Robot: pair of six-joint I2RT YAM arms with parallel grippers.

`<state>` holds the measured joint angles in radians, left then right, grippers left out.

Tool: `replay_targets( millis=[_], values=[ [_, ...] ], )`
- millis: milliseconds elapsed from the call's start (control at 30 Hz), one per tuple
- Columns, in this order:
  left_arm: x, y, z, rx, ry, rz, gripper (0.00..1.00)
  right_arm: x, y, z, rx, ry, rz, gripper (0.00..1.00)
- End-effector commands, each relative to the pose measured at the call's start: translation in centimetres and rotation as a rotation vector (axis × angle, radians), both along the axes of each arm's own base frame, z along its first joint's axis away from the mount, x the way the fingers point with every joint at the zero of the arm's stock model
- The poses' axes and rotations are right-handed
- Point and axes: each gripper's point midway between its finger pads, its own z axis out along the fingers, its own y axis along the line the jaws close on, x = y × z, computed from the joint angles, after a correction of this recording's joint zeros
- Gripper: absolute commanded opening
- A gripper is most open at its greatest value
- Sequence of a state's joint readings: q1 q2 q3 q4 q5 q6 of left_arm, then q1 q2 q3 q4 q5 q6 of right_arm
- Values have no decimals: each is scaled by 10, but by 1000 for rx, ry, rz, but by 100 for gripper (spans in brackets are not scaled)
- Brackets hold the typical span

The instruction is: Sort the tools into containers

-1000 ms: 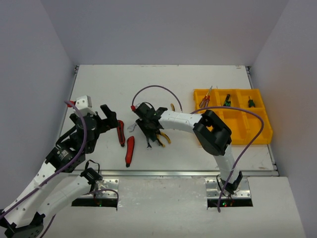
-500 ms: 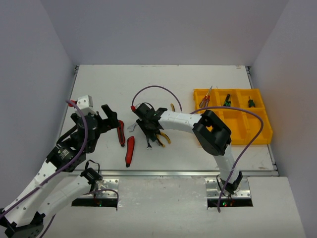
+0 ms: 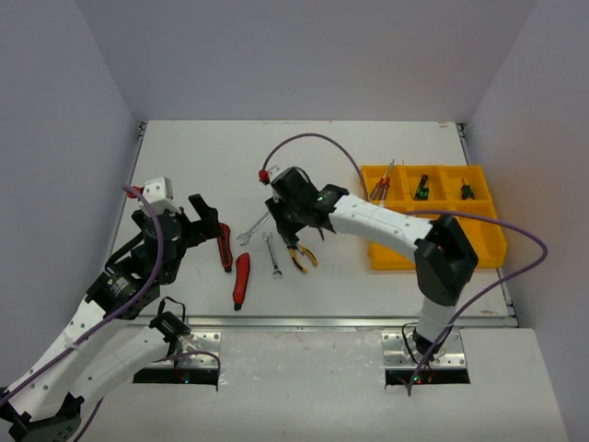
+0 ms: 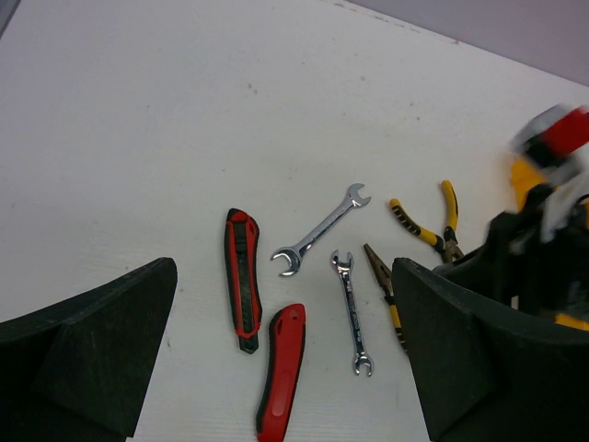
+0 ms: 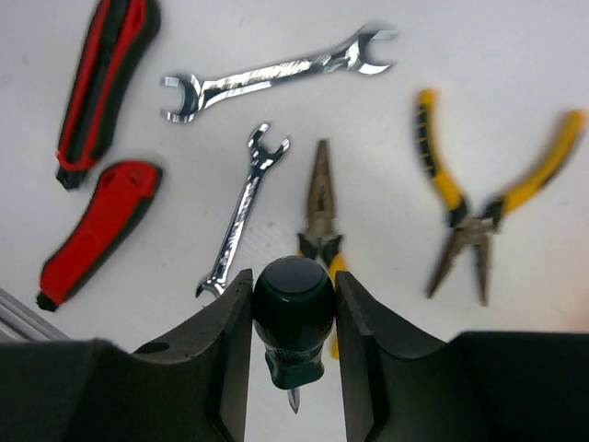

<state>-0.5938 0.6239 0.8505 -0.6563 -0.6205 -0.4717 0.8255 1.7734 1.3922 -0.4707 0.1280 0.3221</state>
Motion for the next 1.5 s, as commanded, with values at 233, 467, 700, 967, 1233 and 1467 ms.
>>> replay_targets(
  millis=[233, 467, 700, 967, 1233, 1467],
  values=[
    [3, -4, 11, -18, -36, -28, 100, 153, -401, 101, -214, -340, -1043, 0],
    [6, -17, 6, -16, -17, -93, 100, 166, -513, 115, -432, -496, -1272, 0],
    [5, -24, 7, -24, -20, -132, 100, 182, -525, 85, -514, -564, -1226, 0],
    [6, -26, 4, -17, -9, -142, 100, 195, -516, 46, -383, -451, -1230, 30],
    [9, -23, 1, -5, 2, -115, 100, 175, -492, 58, -217, -374, -1264, 72],
    [18, -5, -15, 14, 68, 15, 100, 150, -394, 96, -33, -342, -1089, 98]
  ],
)
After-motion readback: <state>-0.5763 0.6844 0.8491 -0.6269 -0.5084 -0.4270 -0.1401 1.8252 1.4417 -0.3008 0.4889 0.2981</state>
